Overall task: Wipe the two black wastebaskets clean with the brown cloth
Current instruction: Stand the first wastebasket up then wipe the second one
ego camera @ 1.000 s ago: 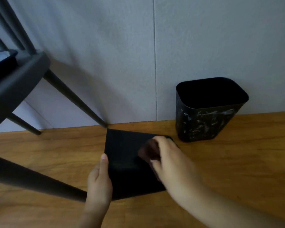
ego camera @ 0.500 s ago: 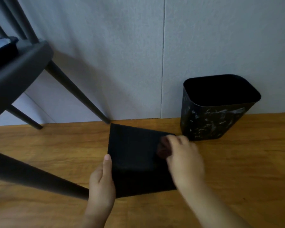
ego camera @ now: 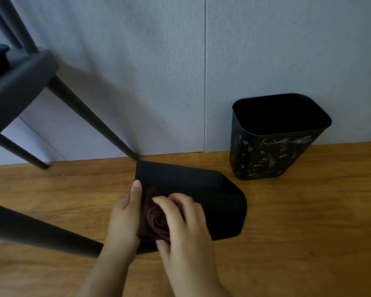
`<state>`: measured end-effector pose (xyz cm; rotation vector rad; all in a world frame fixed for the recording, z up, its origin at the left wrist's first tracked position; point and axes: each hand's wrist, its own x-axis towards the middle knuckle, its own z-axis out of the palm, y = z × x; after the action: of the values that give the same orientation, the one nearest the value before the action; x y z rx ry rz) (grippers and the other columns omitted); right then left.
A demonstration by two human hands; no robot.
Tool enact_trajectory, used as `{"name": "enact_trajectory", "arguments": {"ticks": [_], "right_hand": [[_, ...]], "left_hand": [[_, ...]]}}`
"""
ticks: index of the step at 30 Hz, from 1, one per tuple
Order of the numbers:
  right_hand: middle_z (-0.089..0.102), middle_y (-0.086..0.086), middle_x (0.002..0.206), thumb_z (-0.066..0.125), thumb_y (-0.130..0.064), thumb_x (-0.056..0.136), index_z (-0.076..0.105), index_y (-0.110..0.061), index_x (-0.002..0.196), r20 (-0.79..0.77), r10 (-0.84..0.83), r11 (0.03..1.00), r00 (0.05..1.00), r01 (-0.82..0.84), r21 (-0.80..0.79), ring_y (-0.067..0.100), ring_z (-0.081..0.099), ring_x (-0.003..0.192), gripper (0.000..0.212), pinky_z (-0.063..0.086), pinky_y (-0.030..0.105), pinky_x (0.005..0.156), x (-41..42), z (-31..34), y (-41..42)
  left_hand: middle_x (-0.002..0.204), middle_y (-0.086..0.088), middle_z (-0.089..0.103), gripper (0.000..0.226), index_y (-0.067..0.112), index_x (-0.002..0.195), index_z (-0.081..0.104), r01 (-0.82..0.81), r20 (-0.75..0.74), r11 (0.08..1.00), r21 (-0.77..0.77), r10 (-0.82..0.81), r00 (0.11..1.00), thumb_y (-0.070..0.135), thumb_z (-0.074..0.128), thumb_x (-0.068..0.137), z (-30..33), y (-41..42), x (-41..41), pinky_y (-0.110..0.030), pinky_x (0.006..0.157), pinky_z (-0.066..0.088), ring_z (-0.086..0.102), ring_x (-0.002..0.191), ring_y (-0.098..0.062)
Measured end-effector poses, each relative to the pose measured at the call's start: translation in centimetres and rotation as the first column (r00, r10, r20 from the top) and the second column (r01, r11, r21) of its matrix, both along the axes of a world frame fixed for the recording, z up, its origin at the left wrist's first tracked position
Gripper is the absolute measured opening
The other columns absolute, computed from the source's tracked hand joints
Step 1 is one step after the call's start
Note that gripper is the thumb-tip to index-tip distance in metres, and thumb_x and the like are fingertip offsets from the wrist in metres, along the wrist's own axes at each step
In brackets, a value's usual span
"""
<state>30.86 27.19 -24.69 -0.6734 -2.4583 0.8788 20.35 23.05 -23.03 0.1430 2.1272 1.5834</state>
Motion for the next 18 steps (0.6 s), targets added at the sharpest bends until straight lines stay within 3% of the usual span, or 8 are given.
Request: {"name": "enact_trajectory", "arguments": {"ticks": [3,6,9,13,16,18], "right_hand": [[0.035,-0.018,0.133,0.070,-0.020,0.066,0.038,-0.046,0.126,-0.063,-0.094,0.994,0.994,0.090,-0.059,0.007,0.037,0.124,0.073,0.046,0.029,0.098,-0.1,-1.0,0.3],[0.037,-0.020,0.131,0.061,-0.022,0.072,0.034,-0.048,0.125,-0.133,-0.191,0.977,0.973,0.174,-0.125,0.003,0.036,0.125,0.065,0.041,0.022,0.097,-0.7,-0.8,1.3],[0.039,-0.018,0.131,0.065,-0.019,0.073,0.038,-0.045,0.126,-0.130,-0.190,0.978,0.973,0.176,-0.114,0.005,0.037,0.124,0.065,0.045,0.025,0.097,-0.7,-0.8,1.8],[0.042,-0.012,0.130,0.070,-0.020,0.064,0.044,-0.039,0.127,-0.081,-0.157,0.985,0.984,0.162,0.064,0.014,0.045,0.122,0.070,0.049,0.032,0.095,-0.1,-1.9,2.6],[0.046,-0.006,0.133,0.073,-0.014,0.068,0.048,-0.034,0.131,-0.044,-0.319,0.946,0.947,0.321,0.041,0.019,0.045,0.125,0.071,0.048,0.035,0.097,0.6,-3.4,5.8],[0.047,-0.003,0.134,0.071,-0.011,0.075,0.048,-0.029,0.133,-0.016,-0.438,0.899,0.899,0.438,-0.007,0.019,0.045,0.125,0.065,0.043,0.029,0.096,1.4,-4.4,8.8]], "left_hand": [[0.086,-0.023,0.070,0.058,-0.003,0.093,0.067,0.162,0.097,0.979,0.125,-0.174,0.980,0.048,0.039,0.096,-0.5,-1.0,-0.6,-0.035,0.068,0.053,0.069,0.082,-0.036],[0.088,-0.022,0.067,0.040,-0.002,0.096,0.065,0.295,0.128,0.919,0.262,-0.336,0.933,0.032,0.045,0.094,-1.4,-1.8,0.0,-0.029,0.069,0.052,0.067,0.077,-0.026],[0.083,-0.007,0.071,0.033,0.015,0.090,0.070,0.228,0.060,0.961,0.157,-0.240,0.969,0.030,0.041,0.098,-2.7,-1.6,1.4,-0.032,0.073,0.050,0.069,0.077,-0.017],[0.084,-0.008,0.070,0.041,0.016,0.089,0.066,0.150,-0.095,0.988,0.038,-0.146,0.985,0.044,0.038,0.094,-2.3,-1.1,1.9,-0.038,0.076,0.053,0.067,0.083,-0.027],[0.090,-0.005,0.067,0.038,0.019,0.092,0.063,-0.010,-0.020,1.000,0.022,0.010,1.000,0.044,0.035,0.098,-1.2,-1.0,1.2,-0.034,0.071,0.048,0.064,0.087,-0.022],[0.093,-0.002,0.066,0.036,0.021,0.093,0.062,-0.042,-0.006,0.999,0.007,0.042,0.999,0.044,0.035,0.098,-0.8,-1.1,0.9,-0.030,0.067,0.044,0.062,0.089,-0.019]]}}
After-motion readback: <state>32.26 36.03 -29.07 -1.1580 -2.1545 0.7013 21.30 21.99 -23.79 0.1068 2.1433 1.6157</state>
